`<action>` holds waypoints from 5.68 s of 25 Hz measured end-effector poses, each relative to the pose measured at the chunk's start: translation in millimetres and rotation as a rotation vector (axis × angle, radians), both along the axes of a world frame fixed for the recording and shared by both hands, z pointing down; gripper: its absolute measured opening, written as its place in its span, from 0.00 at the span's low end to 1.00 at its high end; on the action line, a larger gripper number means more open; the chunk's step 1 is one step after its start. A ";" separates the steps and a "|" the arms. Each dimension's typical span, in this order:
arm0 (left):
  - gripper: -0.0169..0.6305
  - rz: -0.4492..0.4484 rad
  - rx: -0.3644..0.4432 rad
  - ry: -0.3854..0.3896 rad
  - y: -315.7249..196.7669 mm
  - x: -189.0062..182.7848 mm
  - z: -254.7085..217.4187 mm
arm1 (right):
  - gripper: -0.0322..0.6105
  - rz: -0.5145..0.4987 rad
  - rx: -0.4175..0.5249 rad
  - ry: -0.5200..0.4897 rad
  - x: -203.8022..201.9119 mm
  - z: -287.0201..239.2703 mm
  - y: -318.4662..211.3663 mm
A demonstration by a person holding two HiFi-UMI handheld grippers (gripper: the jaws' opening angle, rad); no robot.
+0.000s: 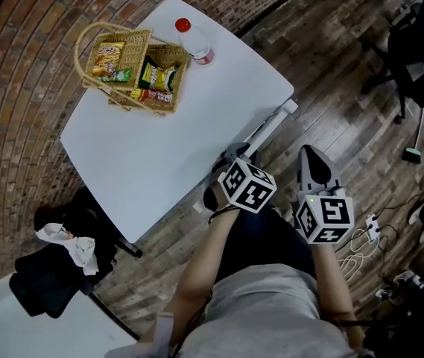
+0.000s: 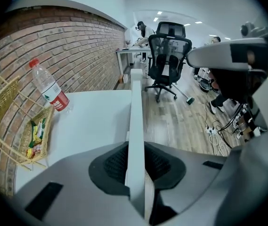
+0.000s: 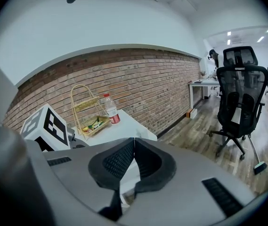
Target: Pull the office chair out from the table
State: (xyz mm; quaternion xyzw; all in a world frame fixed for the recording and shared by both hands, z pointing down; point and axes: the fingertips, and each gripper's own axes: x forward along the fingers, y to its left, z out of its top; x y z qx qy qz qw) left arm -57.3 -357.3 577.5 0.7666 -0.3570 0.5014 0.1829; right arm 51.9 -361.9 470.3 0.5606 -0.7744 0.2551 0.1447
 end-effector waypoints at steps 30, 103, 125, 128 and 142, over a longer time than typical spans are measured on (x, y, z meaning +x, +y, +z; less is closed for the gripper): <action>0.16 0.000 -0.069 0.020 36.6 25.6 -0.2 | 0.07 -0.051 0.033 -0.072 9.9 -5.2 3.2; 0.17 -0.031 -0.134 0.042 196.8 141.0 -8.5 | 0.24 -1.839 0.181 1.118 37.9 103.9 191.1; 0.18 0.064 -0.153 0.061 276.1 175.4 -10.8 | 0.19 -1.782 0.111 1.066 71.0 103.4 274.0; 0.18 0.099 -0.149 0.059 295.9 182.6 -11.4 | 0.19 -1.762 0.085 1.052 78.3 103.0 294.6; 0.18 0.244 -0.158 0.060 372.6 204.3 -11.9 | 0.19 -1.645 -0.002 1.014 100.1 102.0 372.4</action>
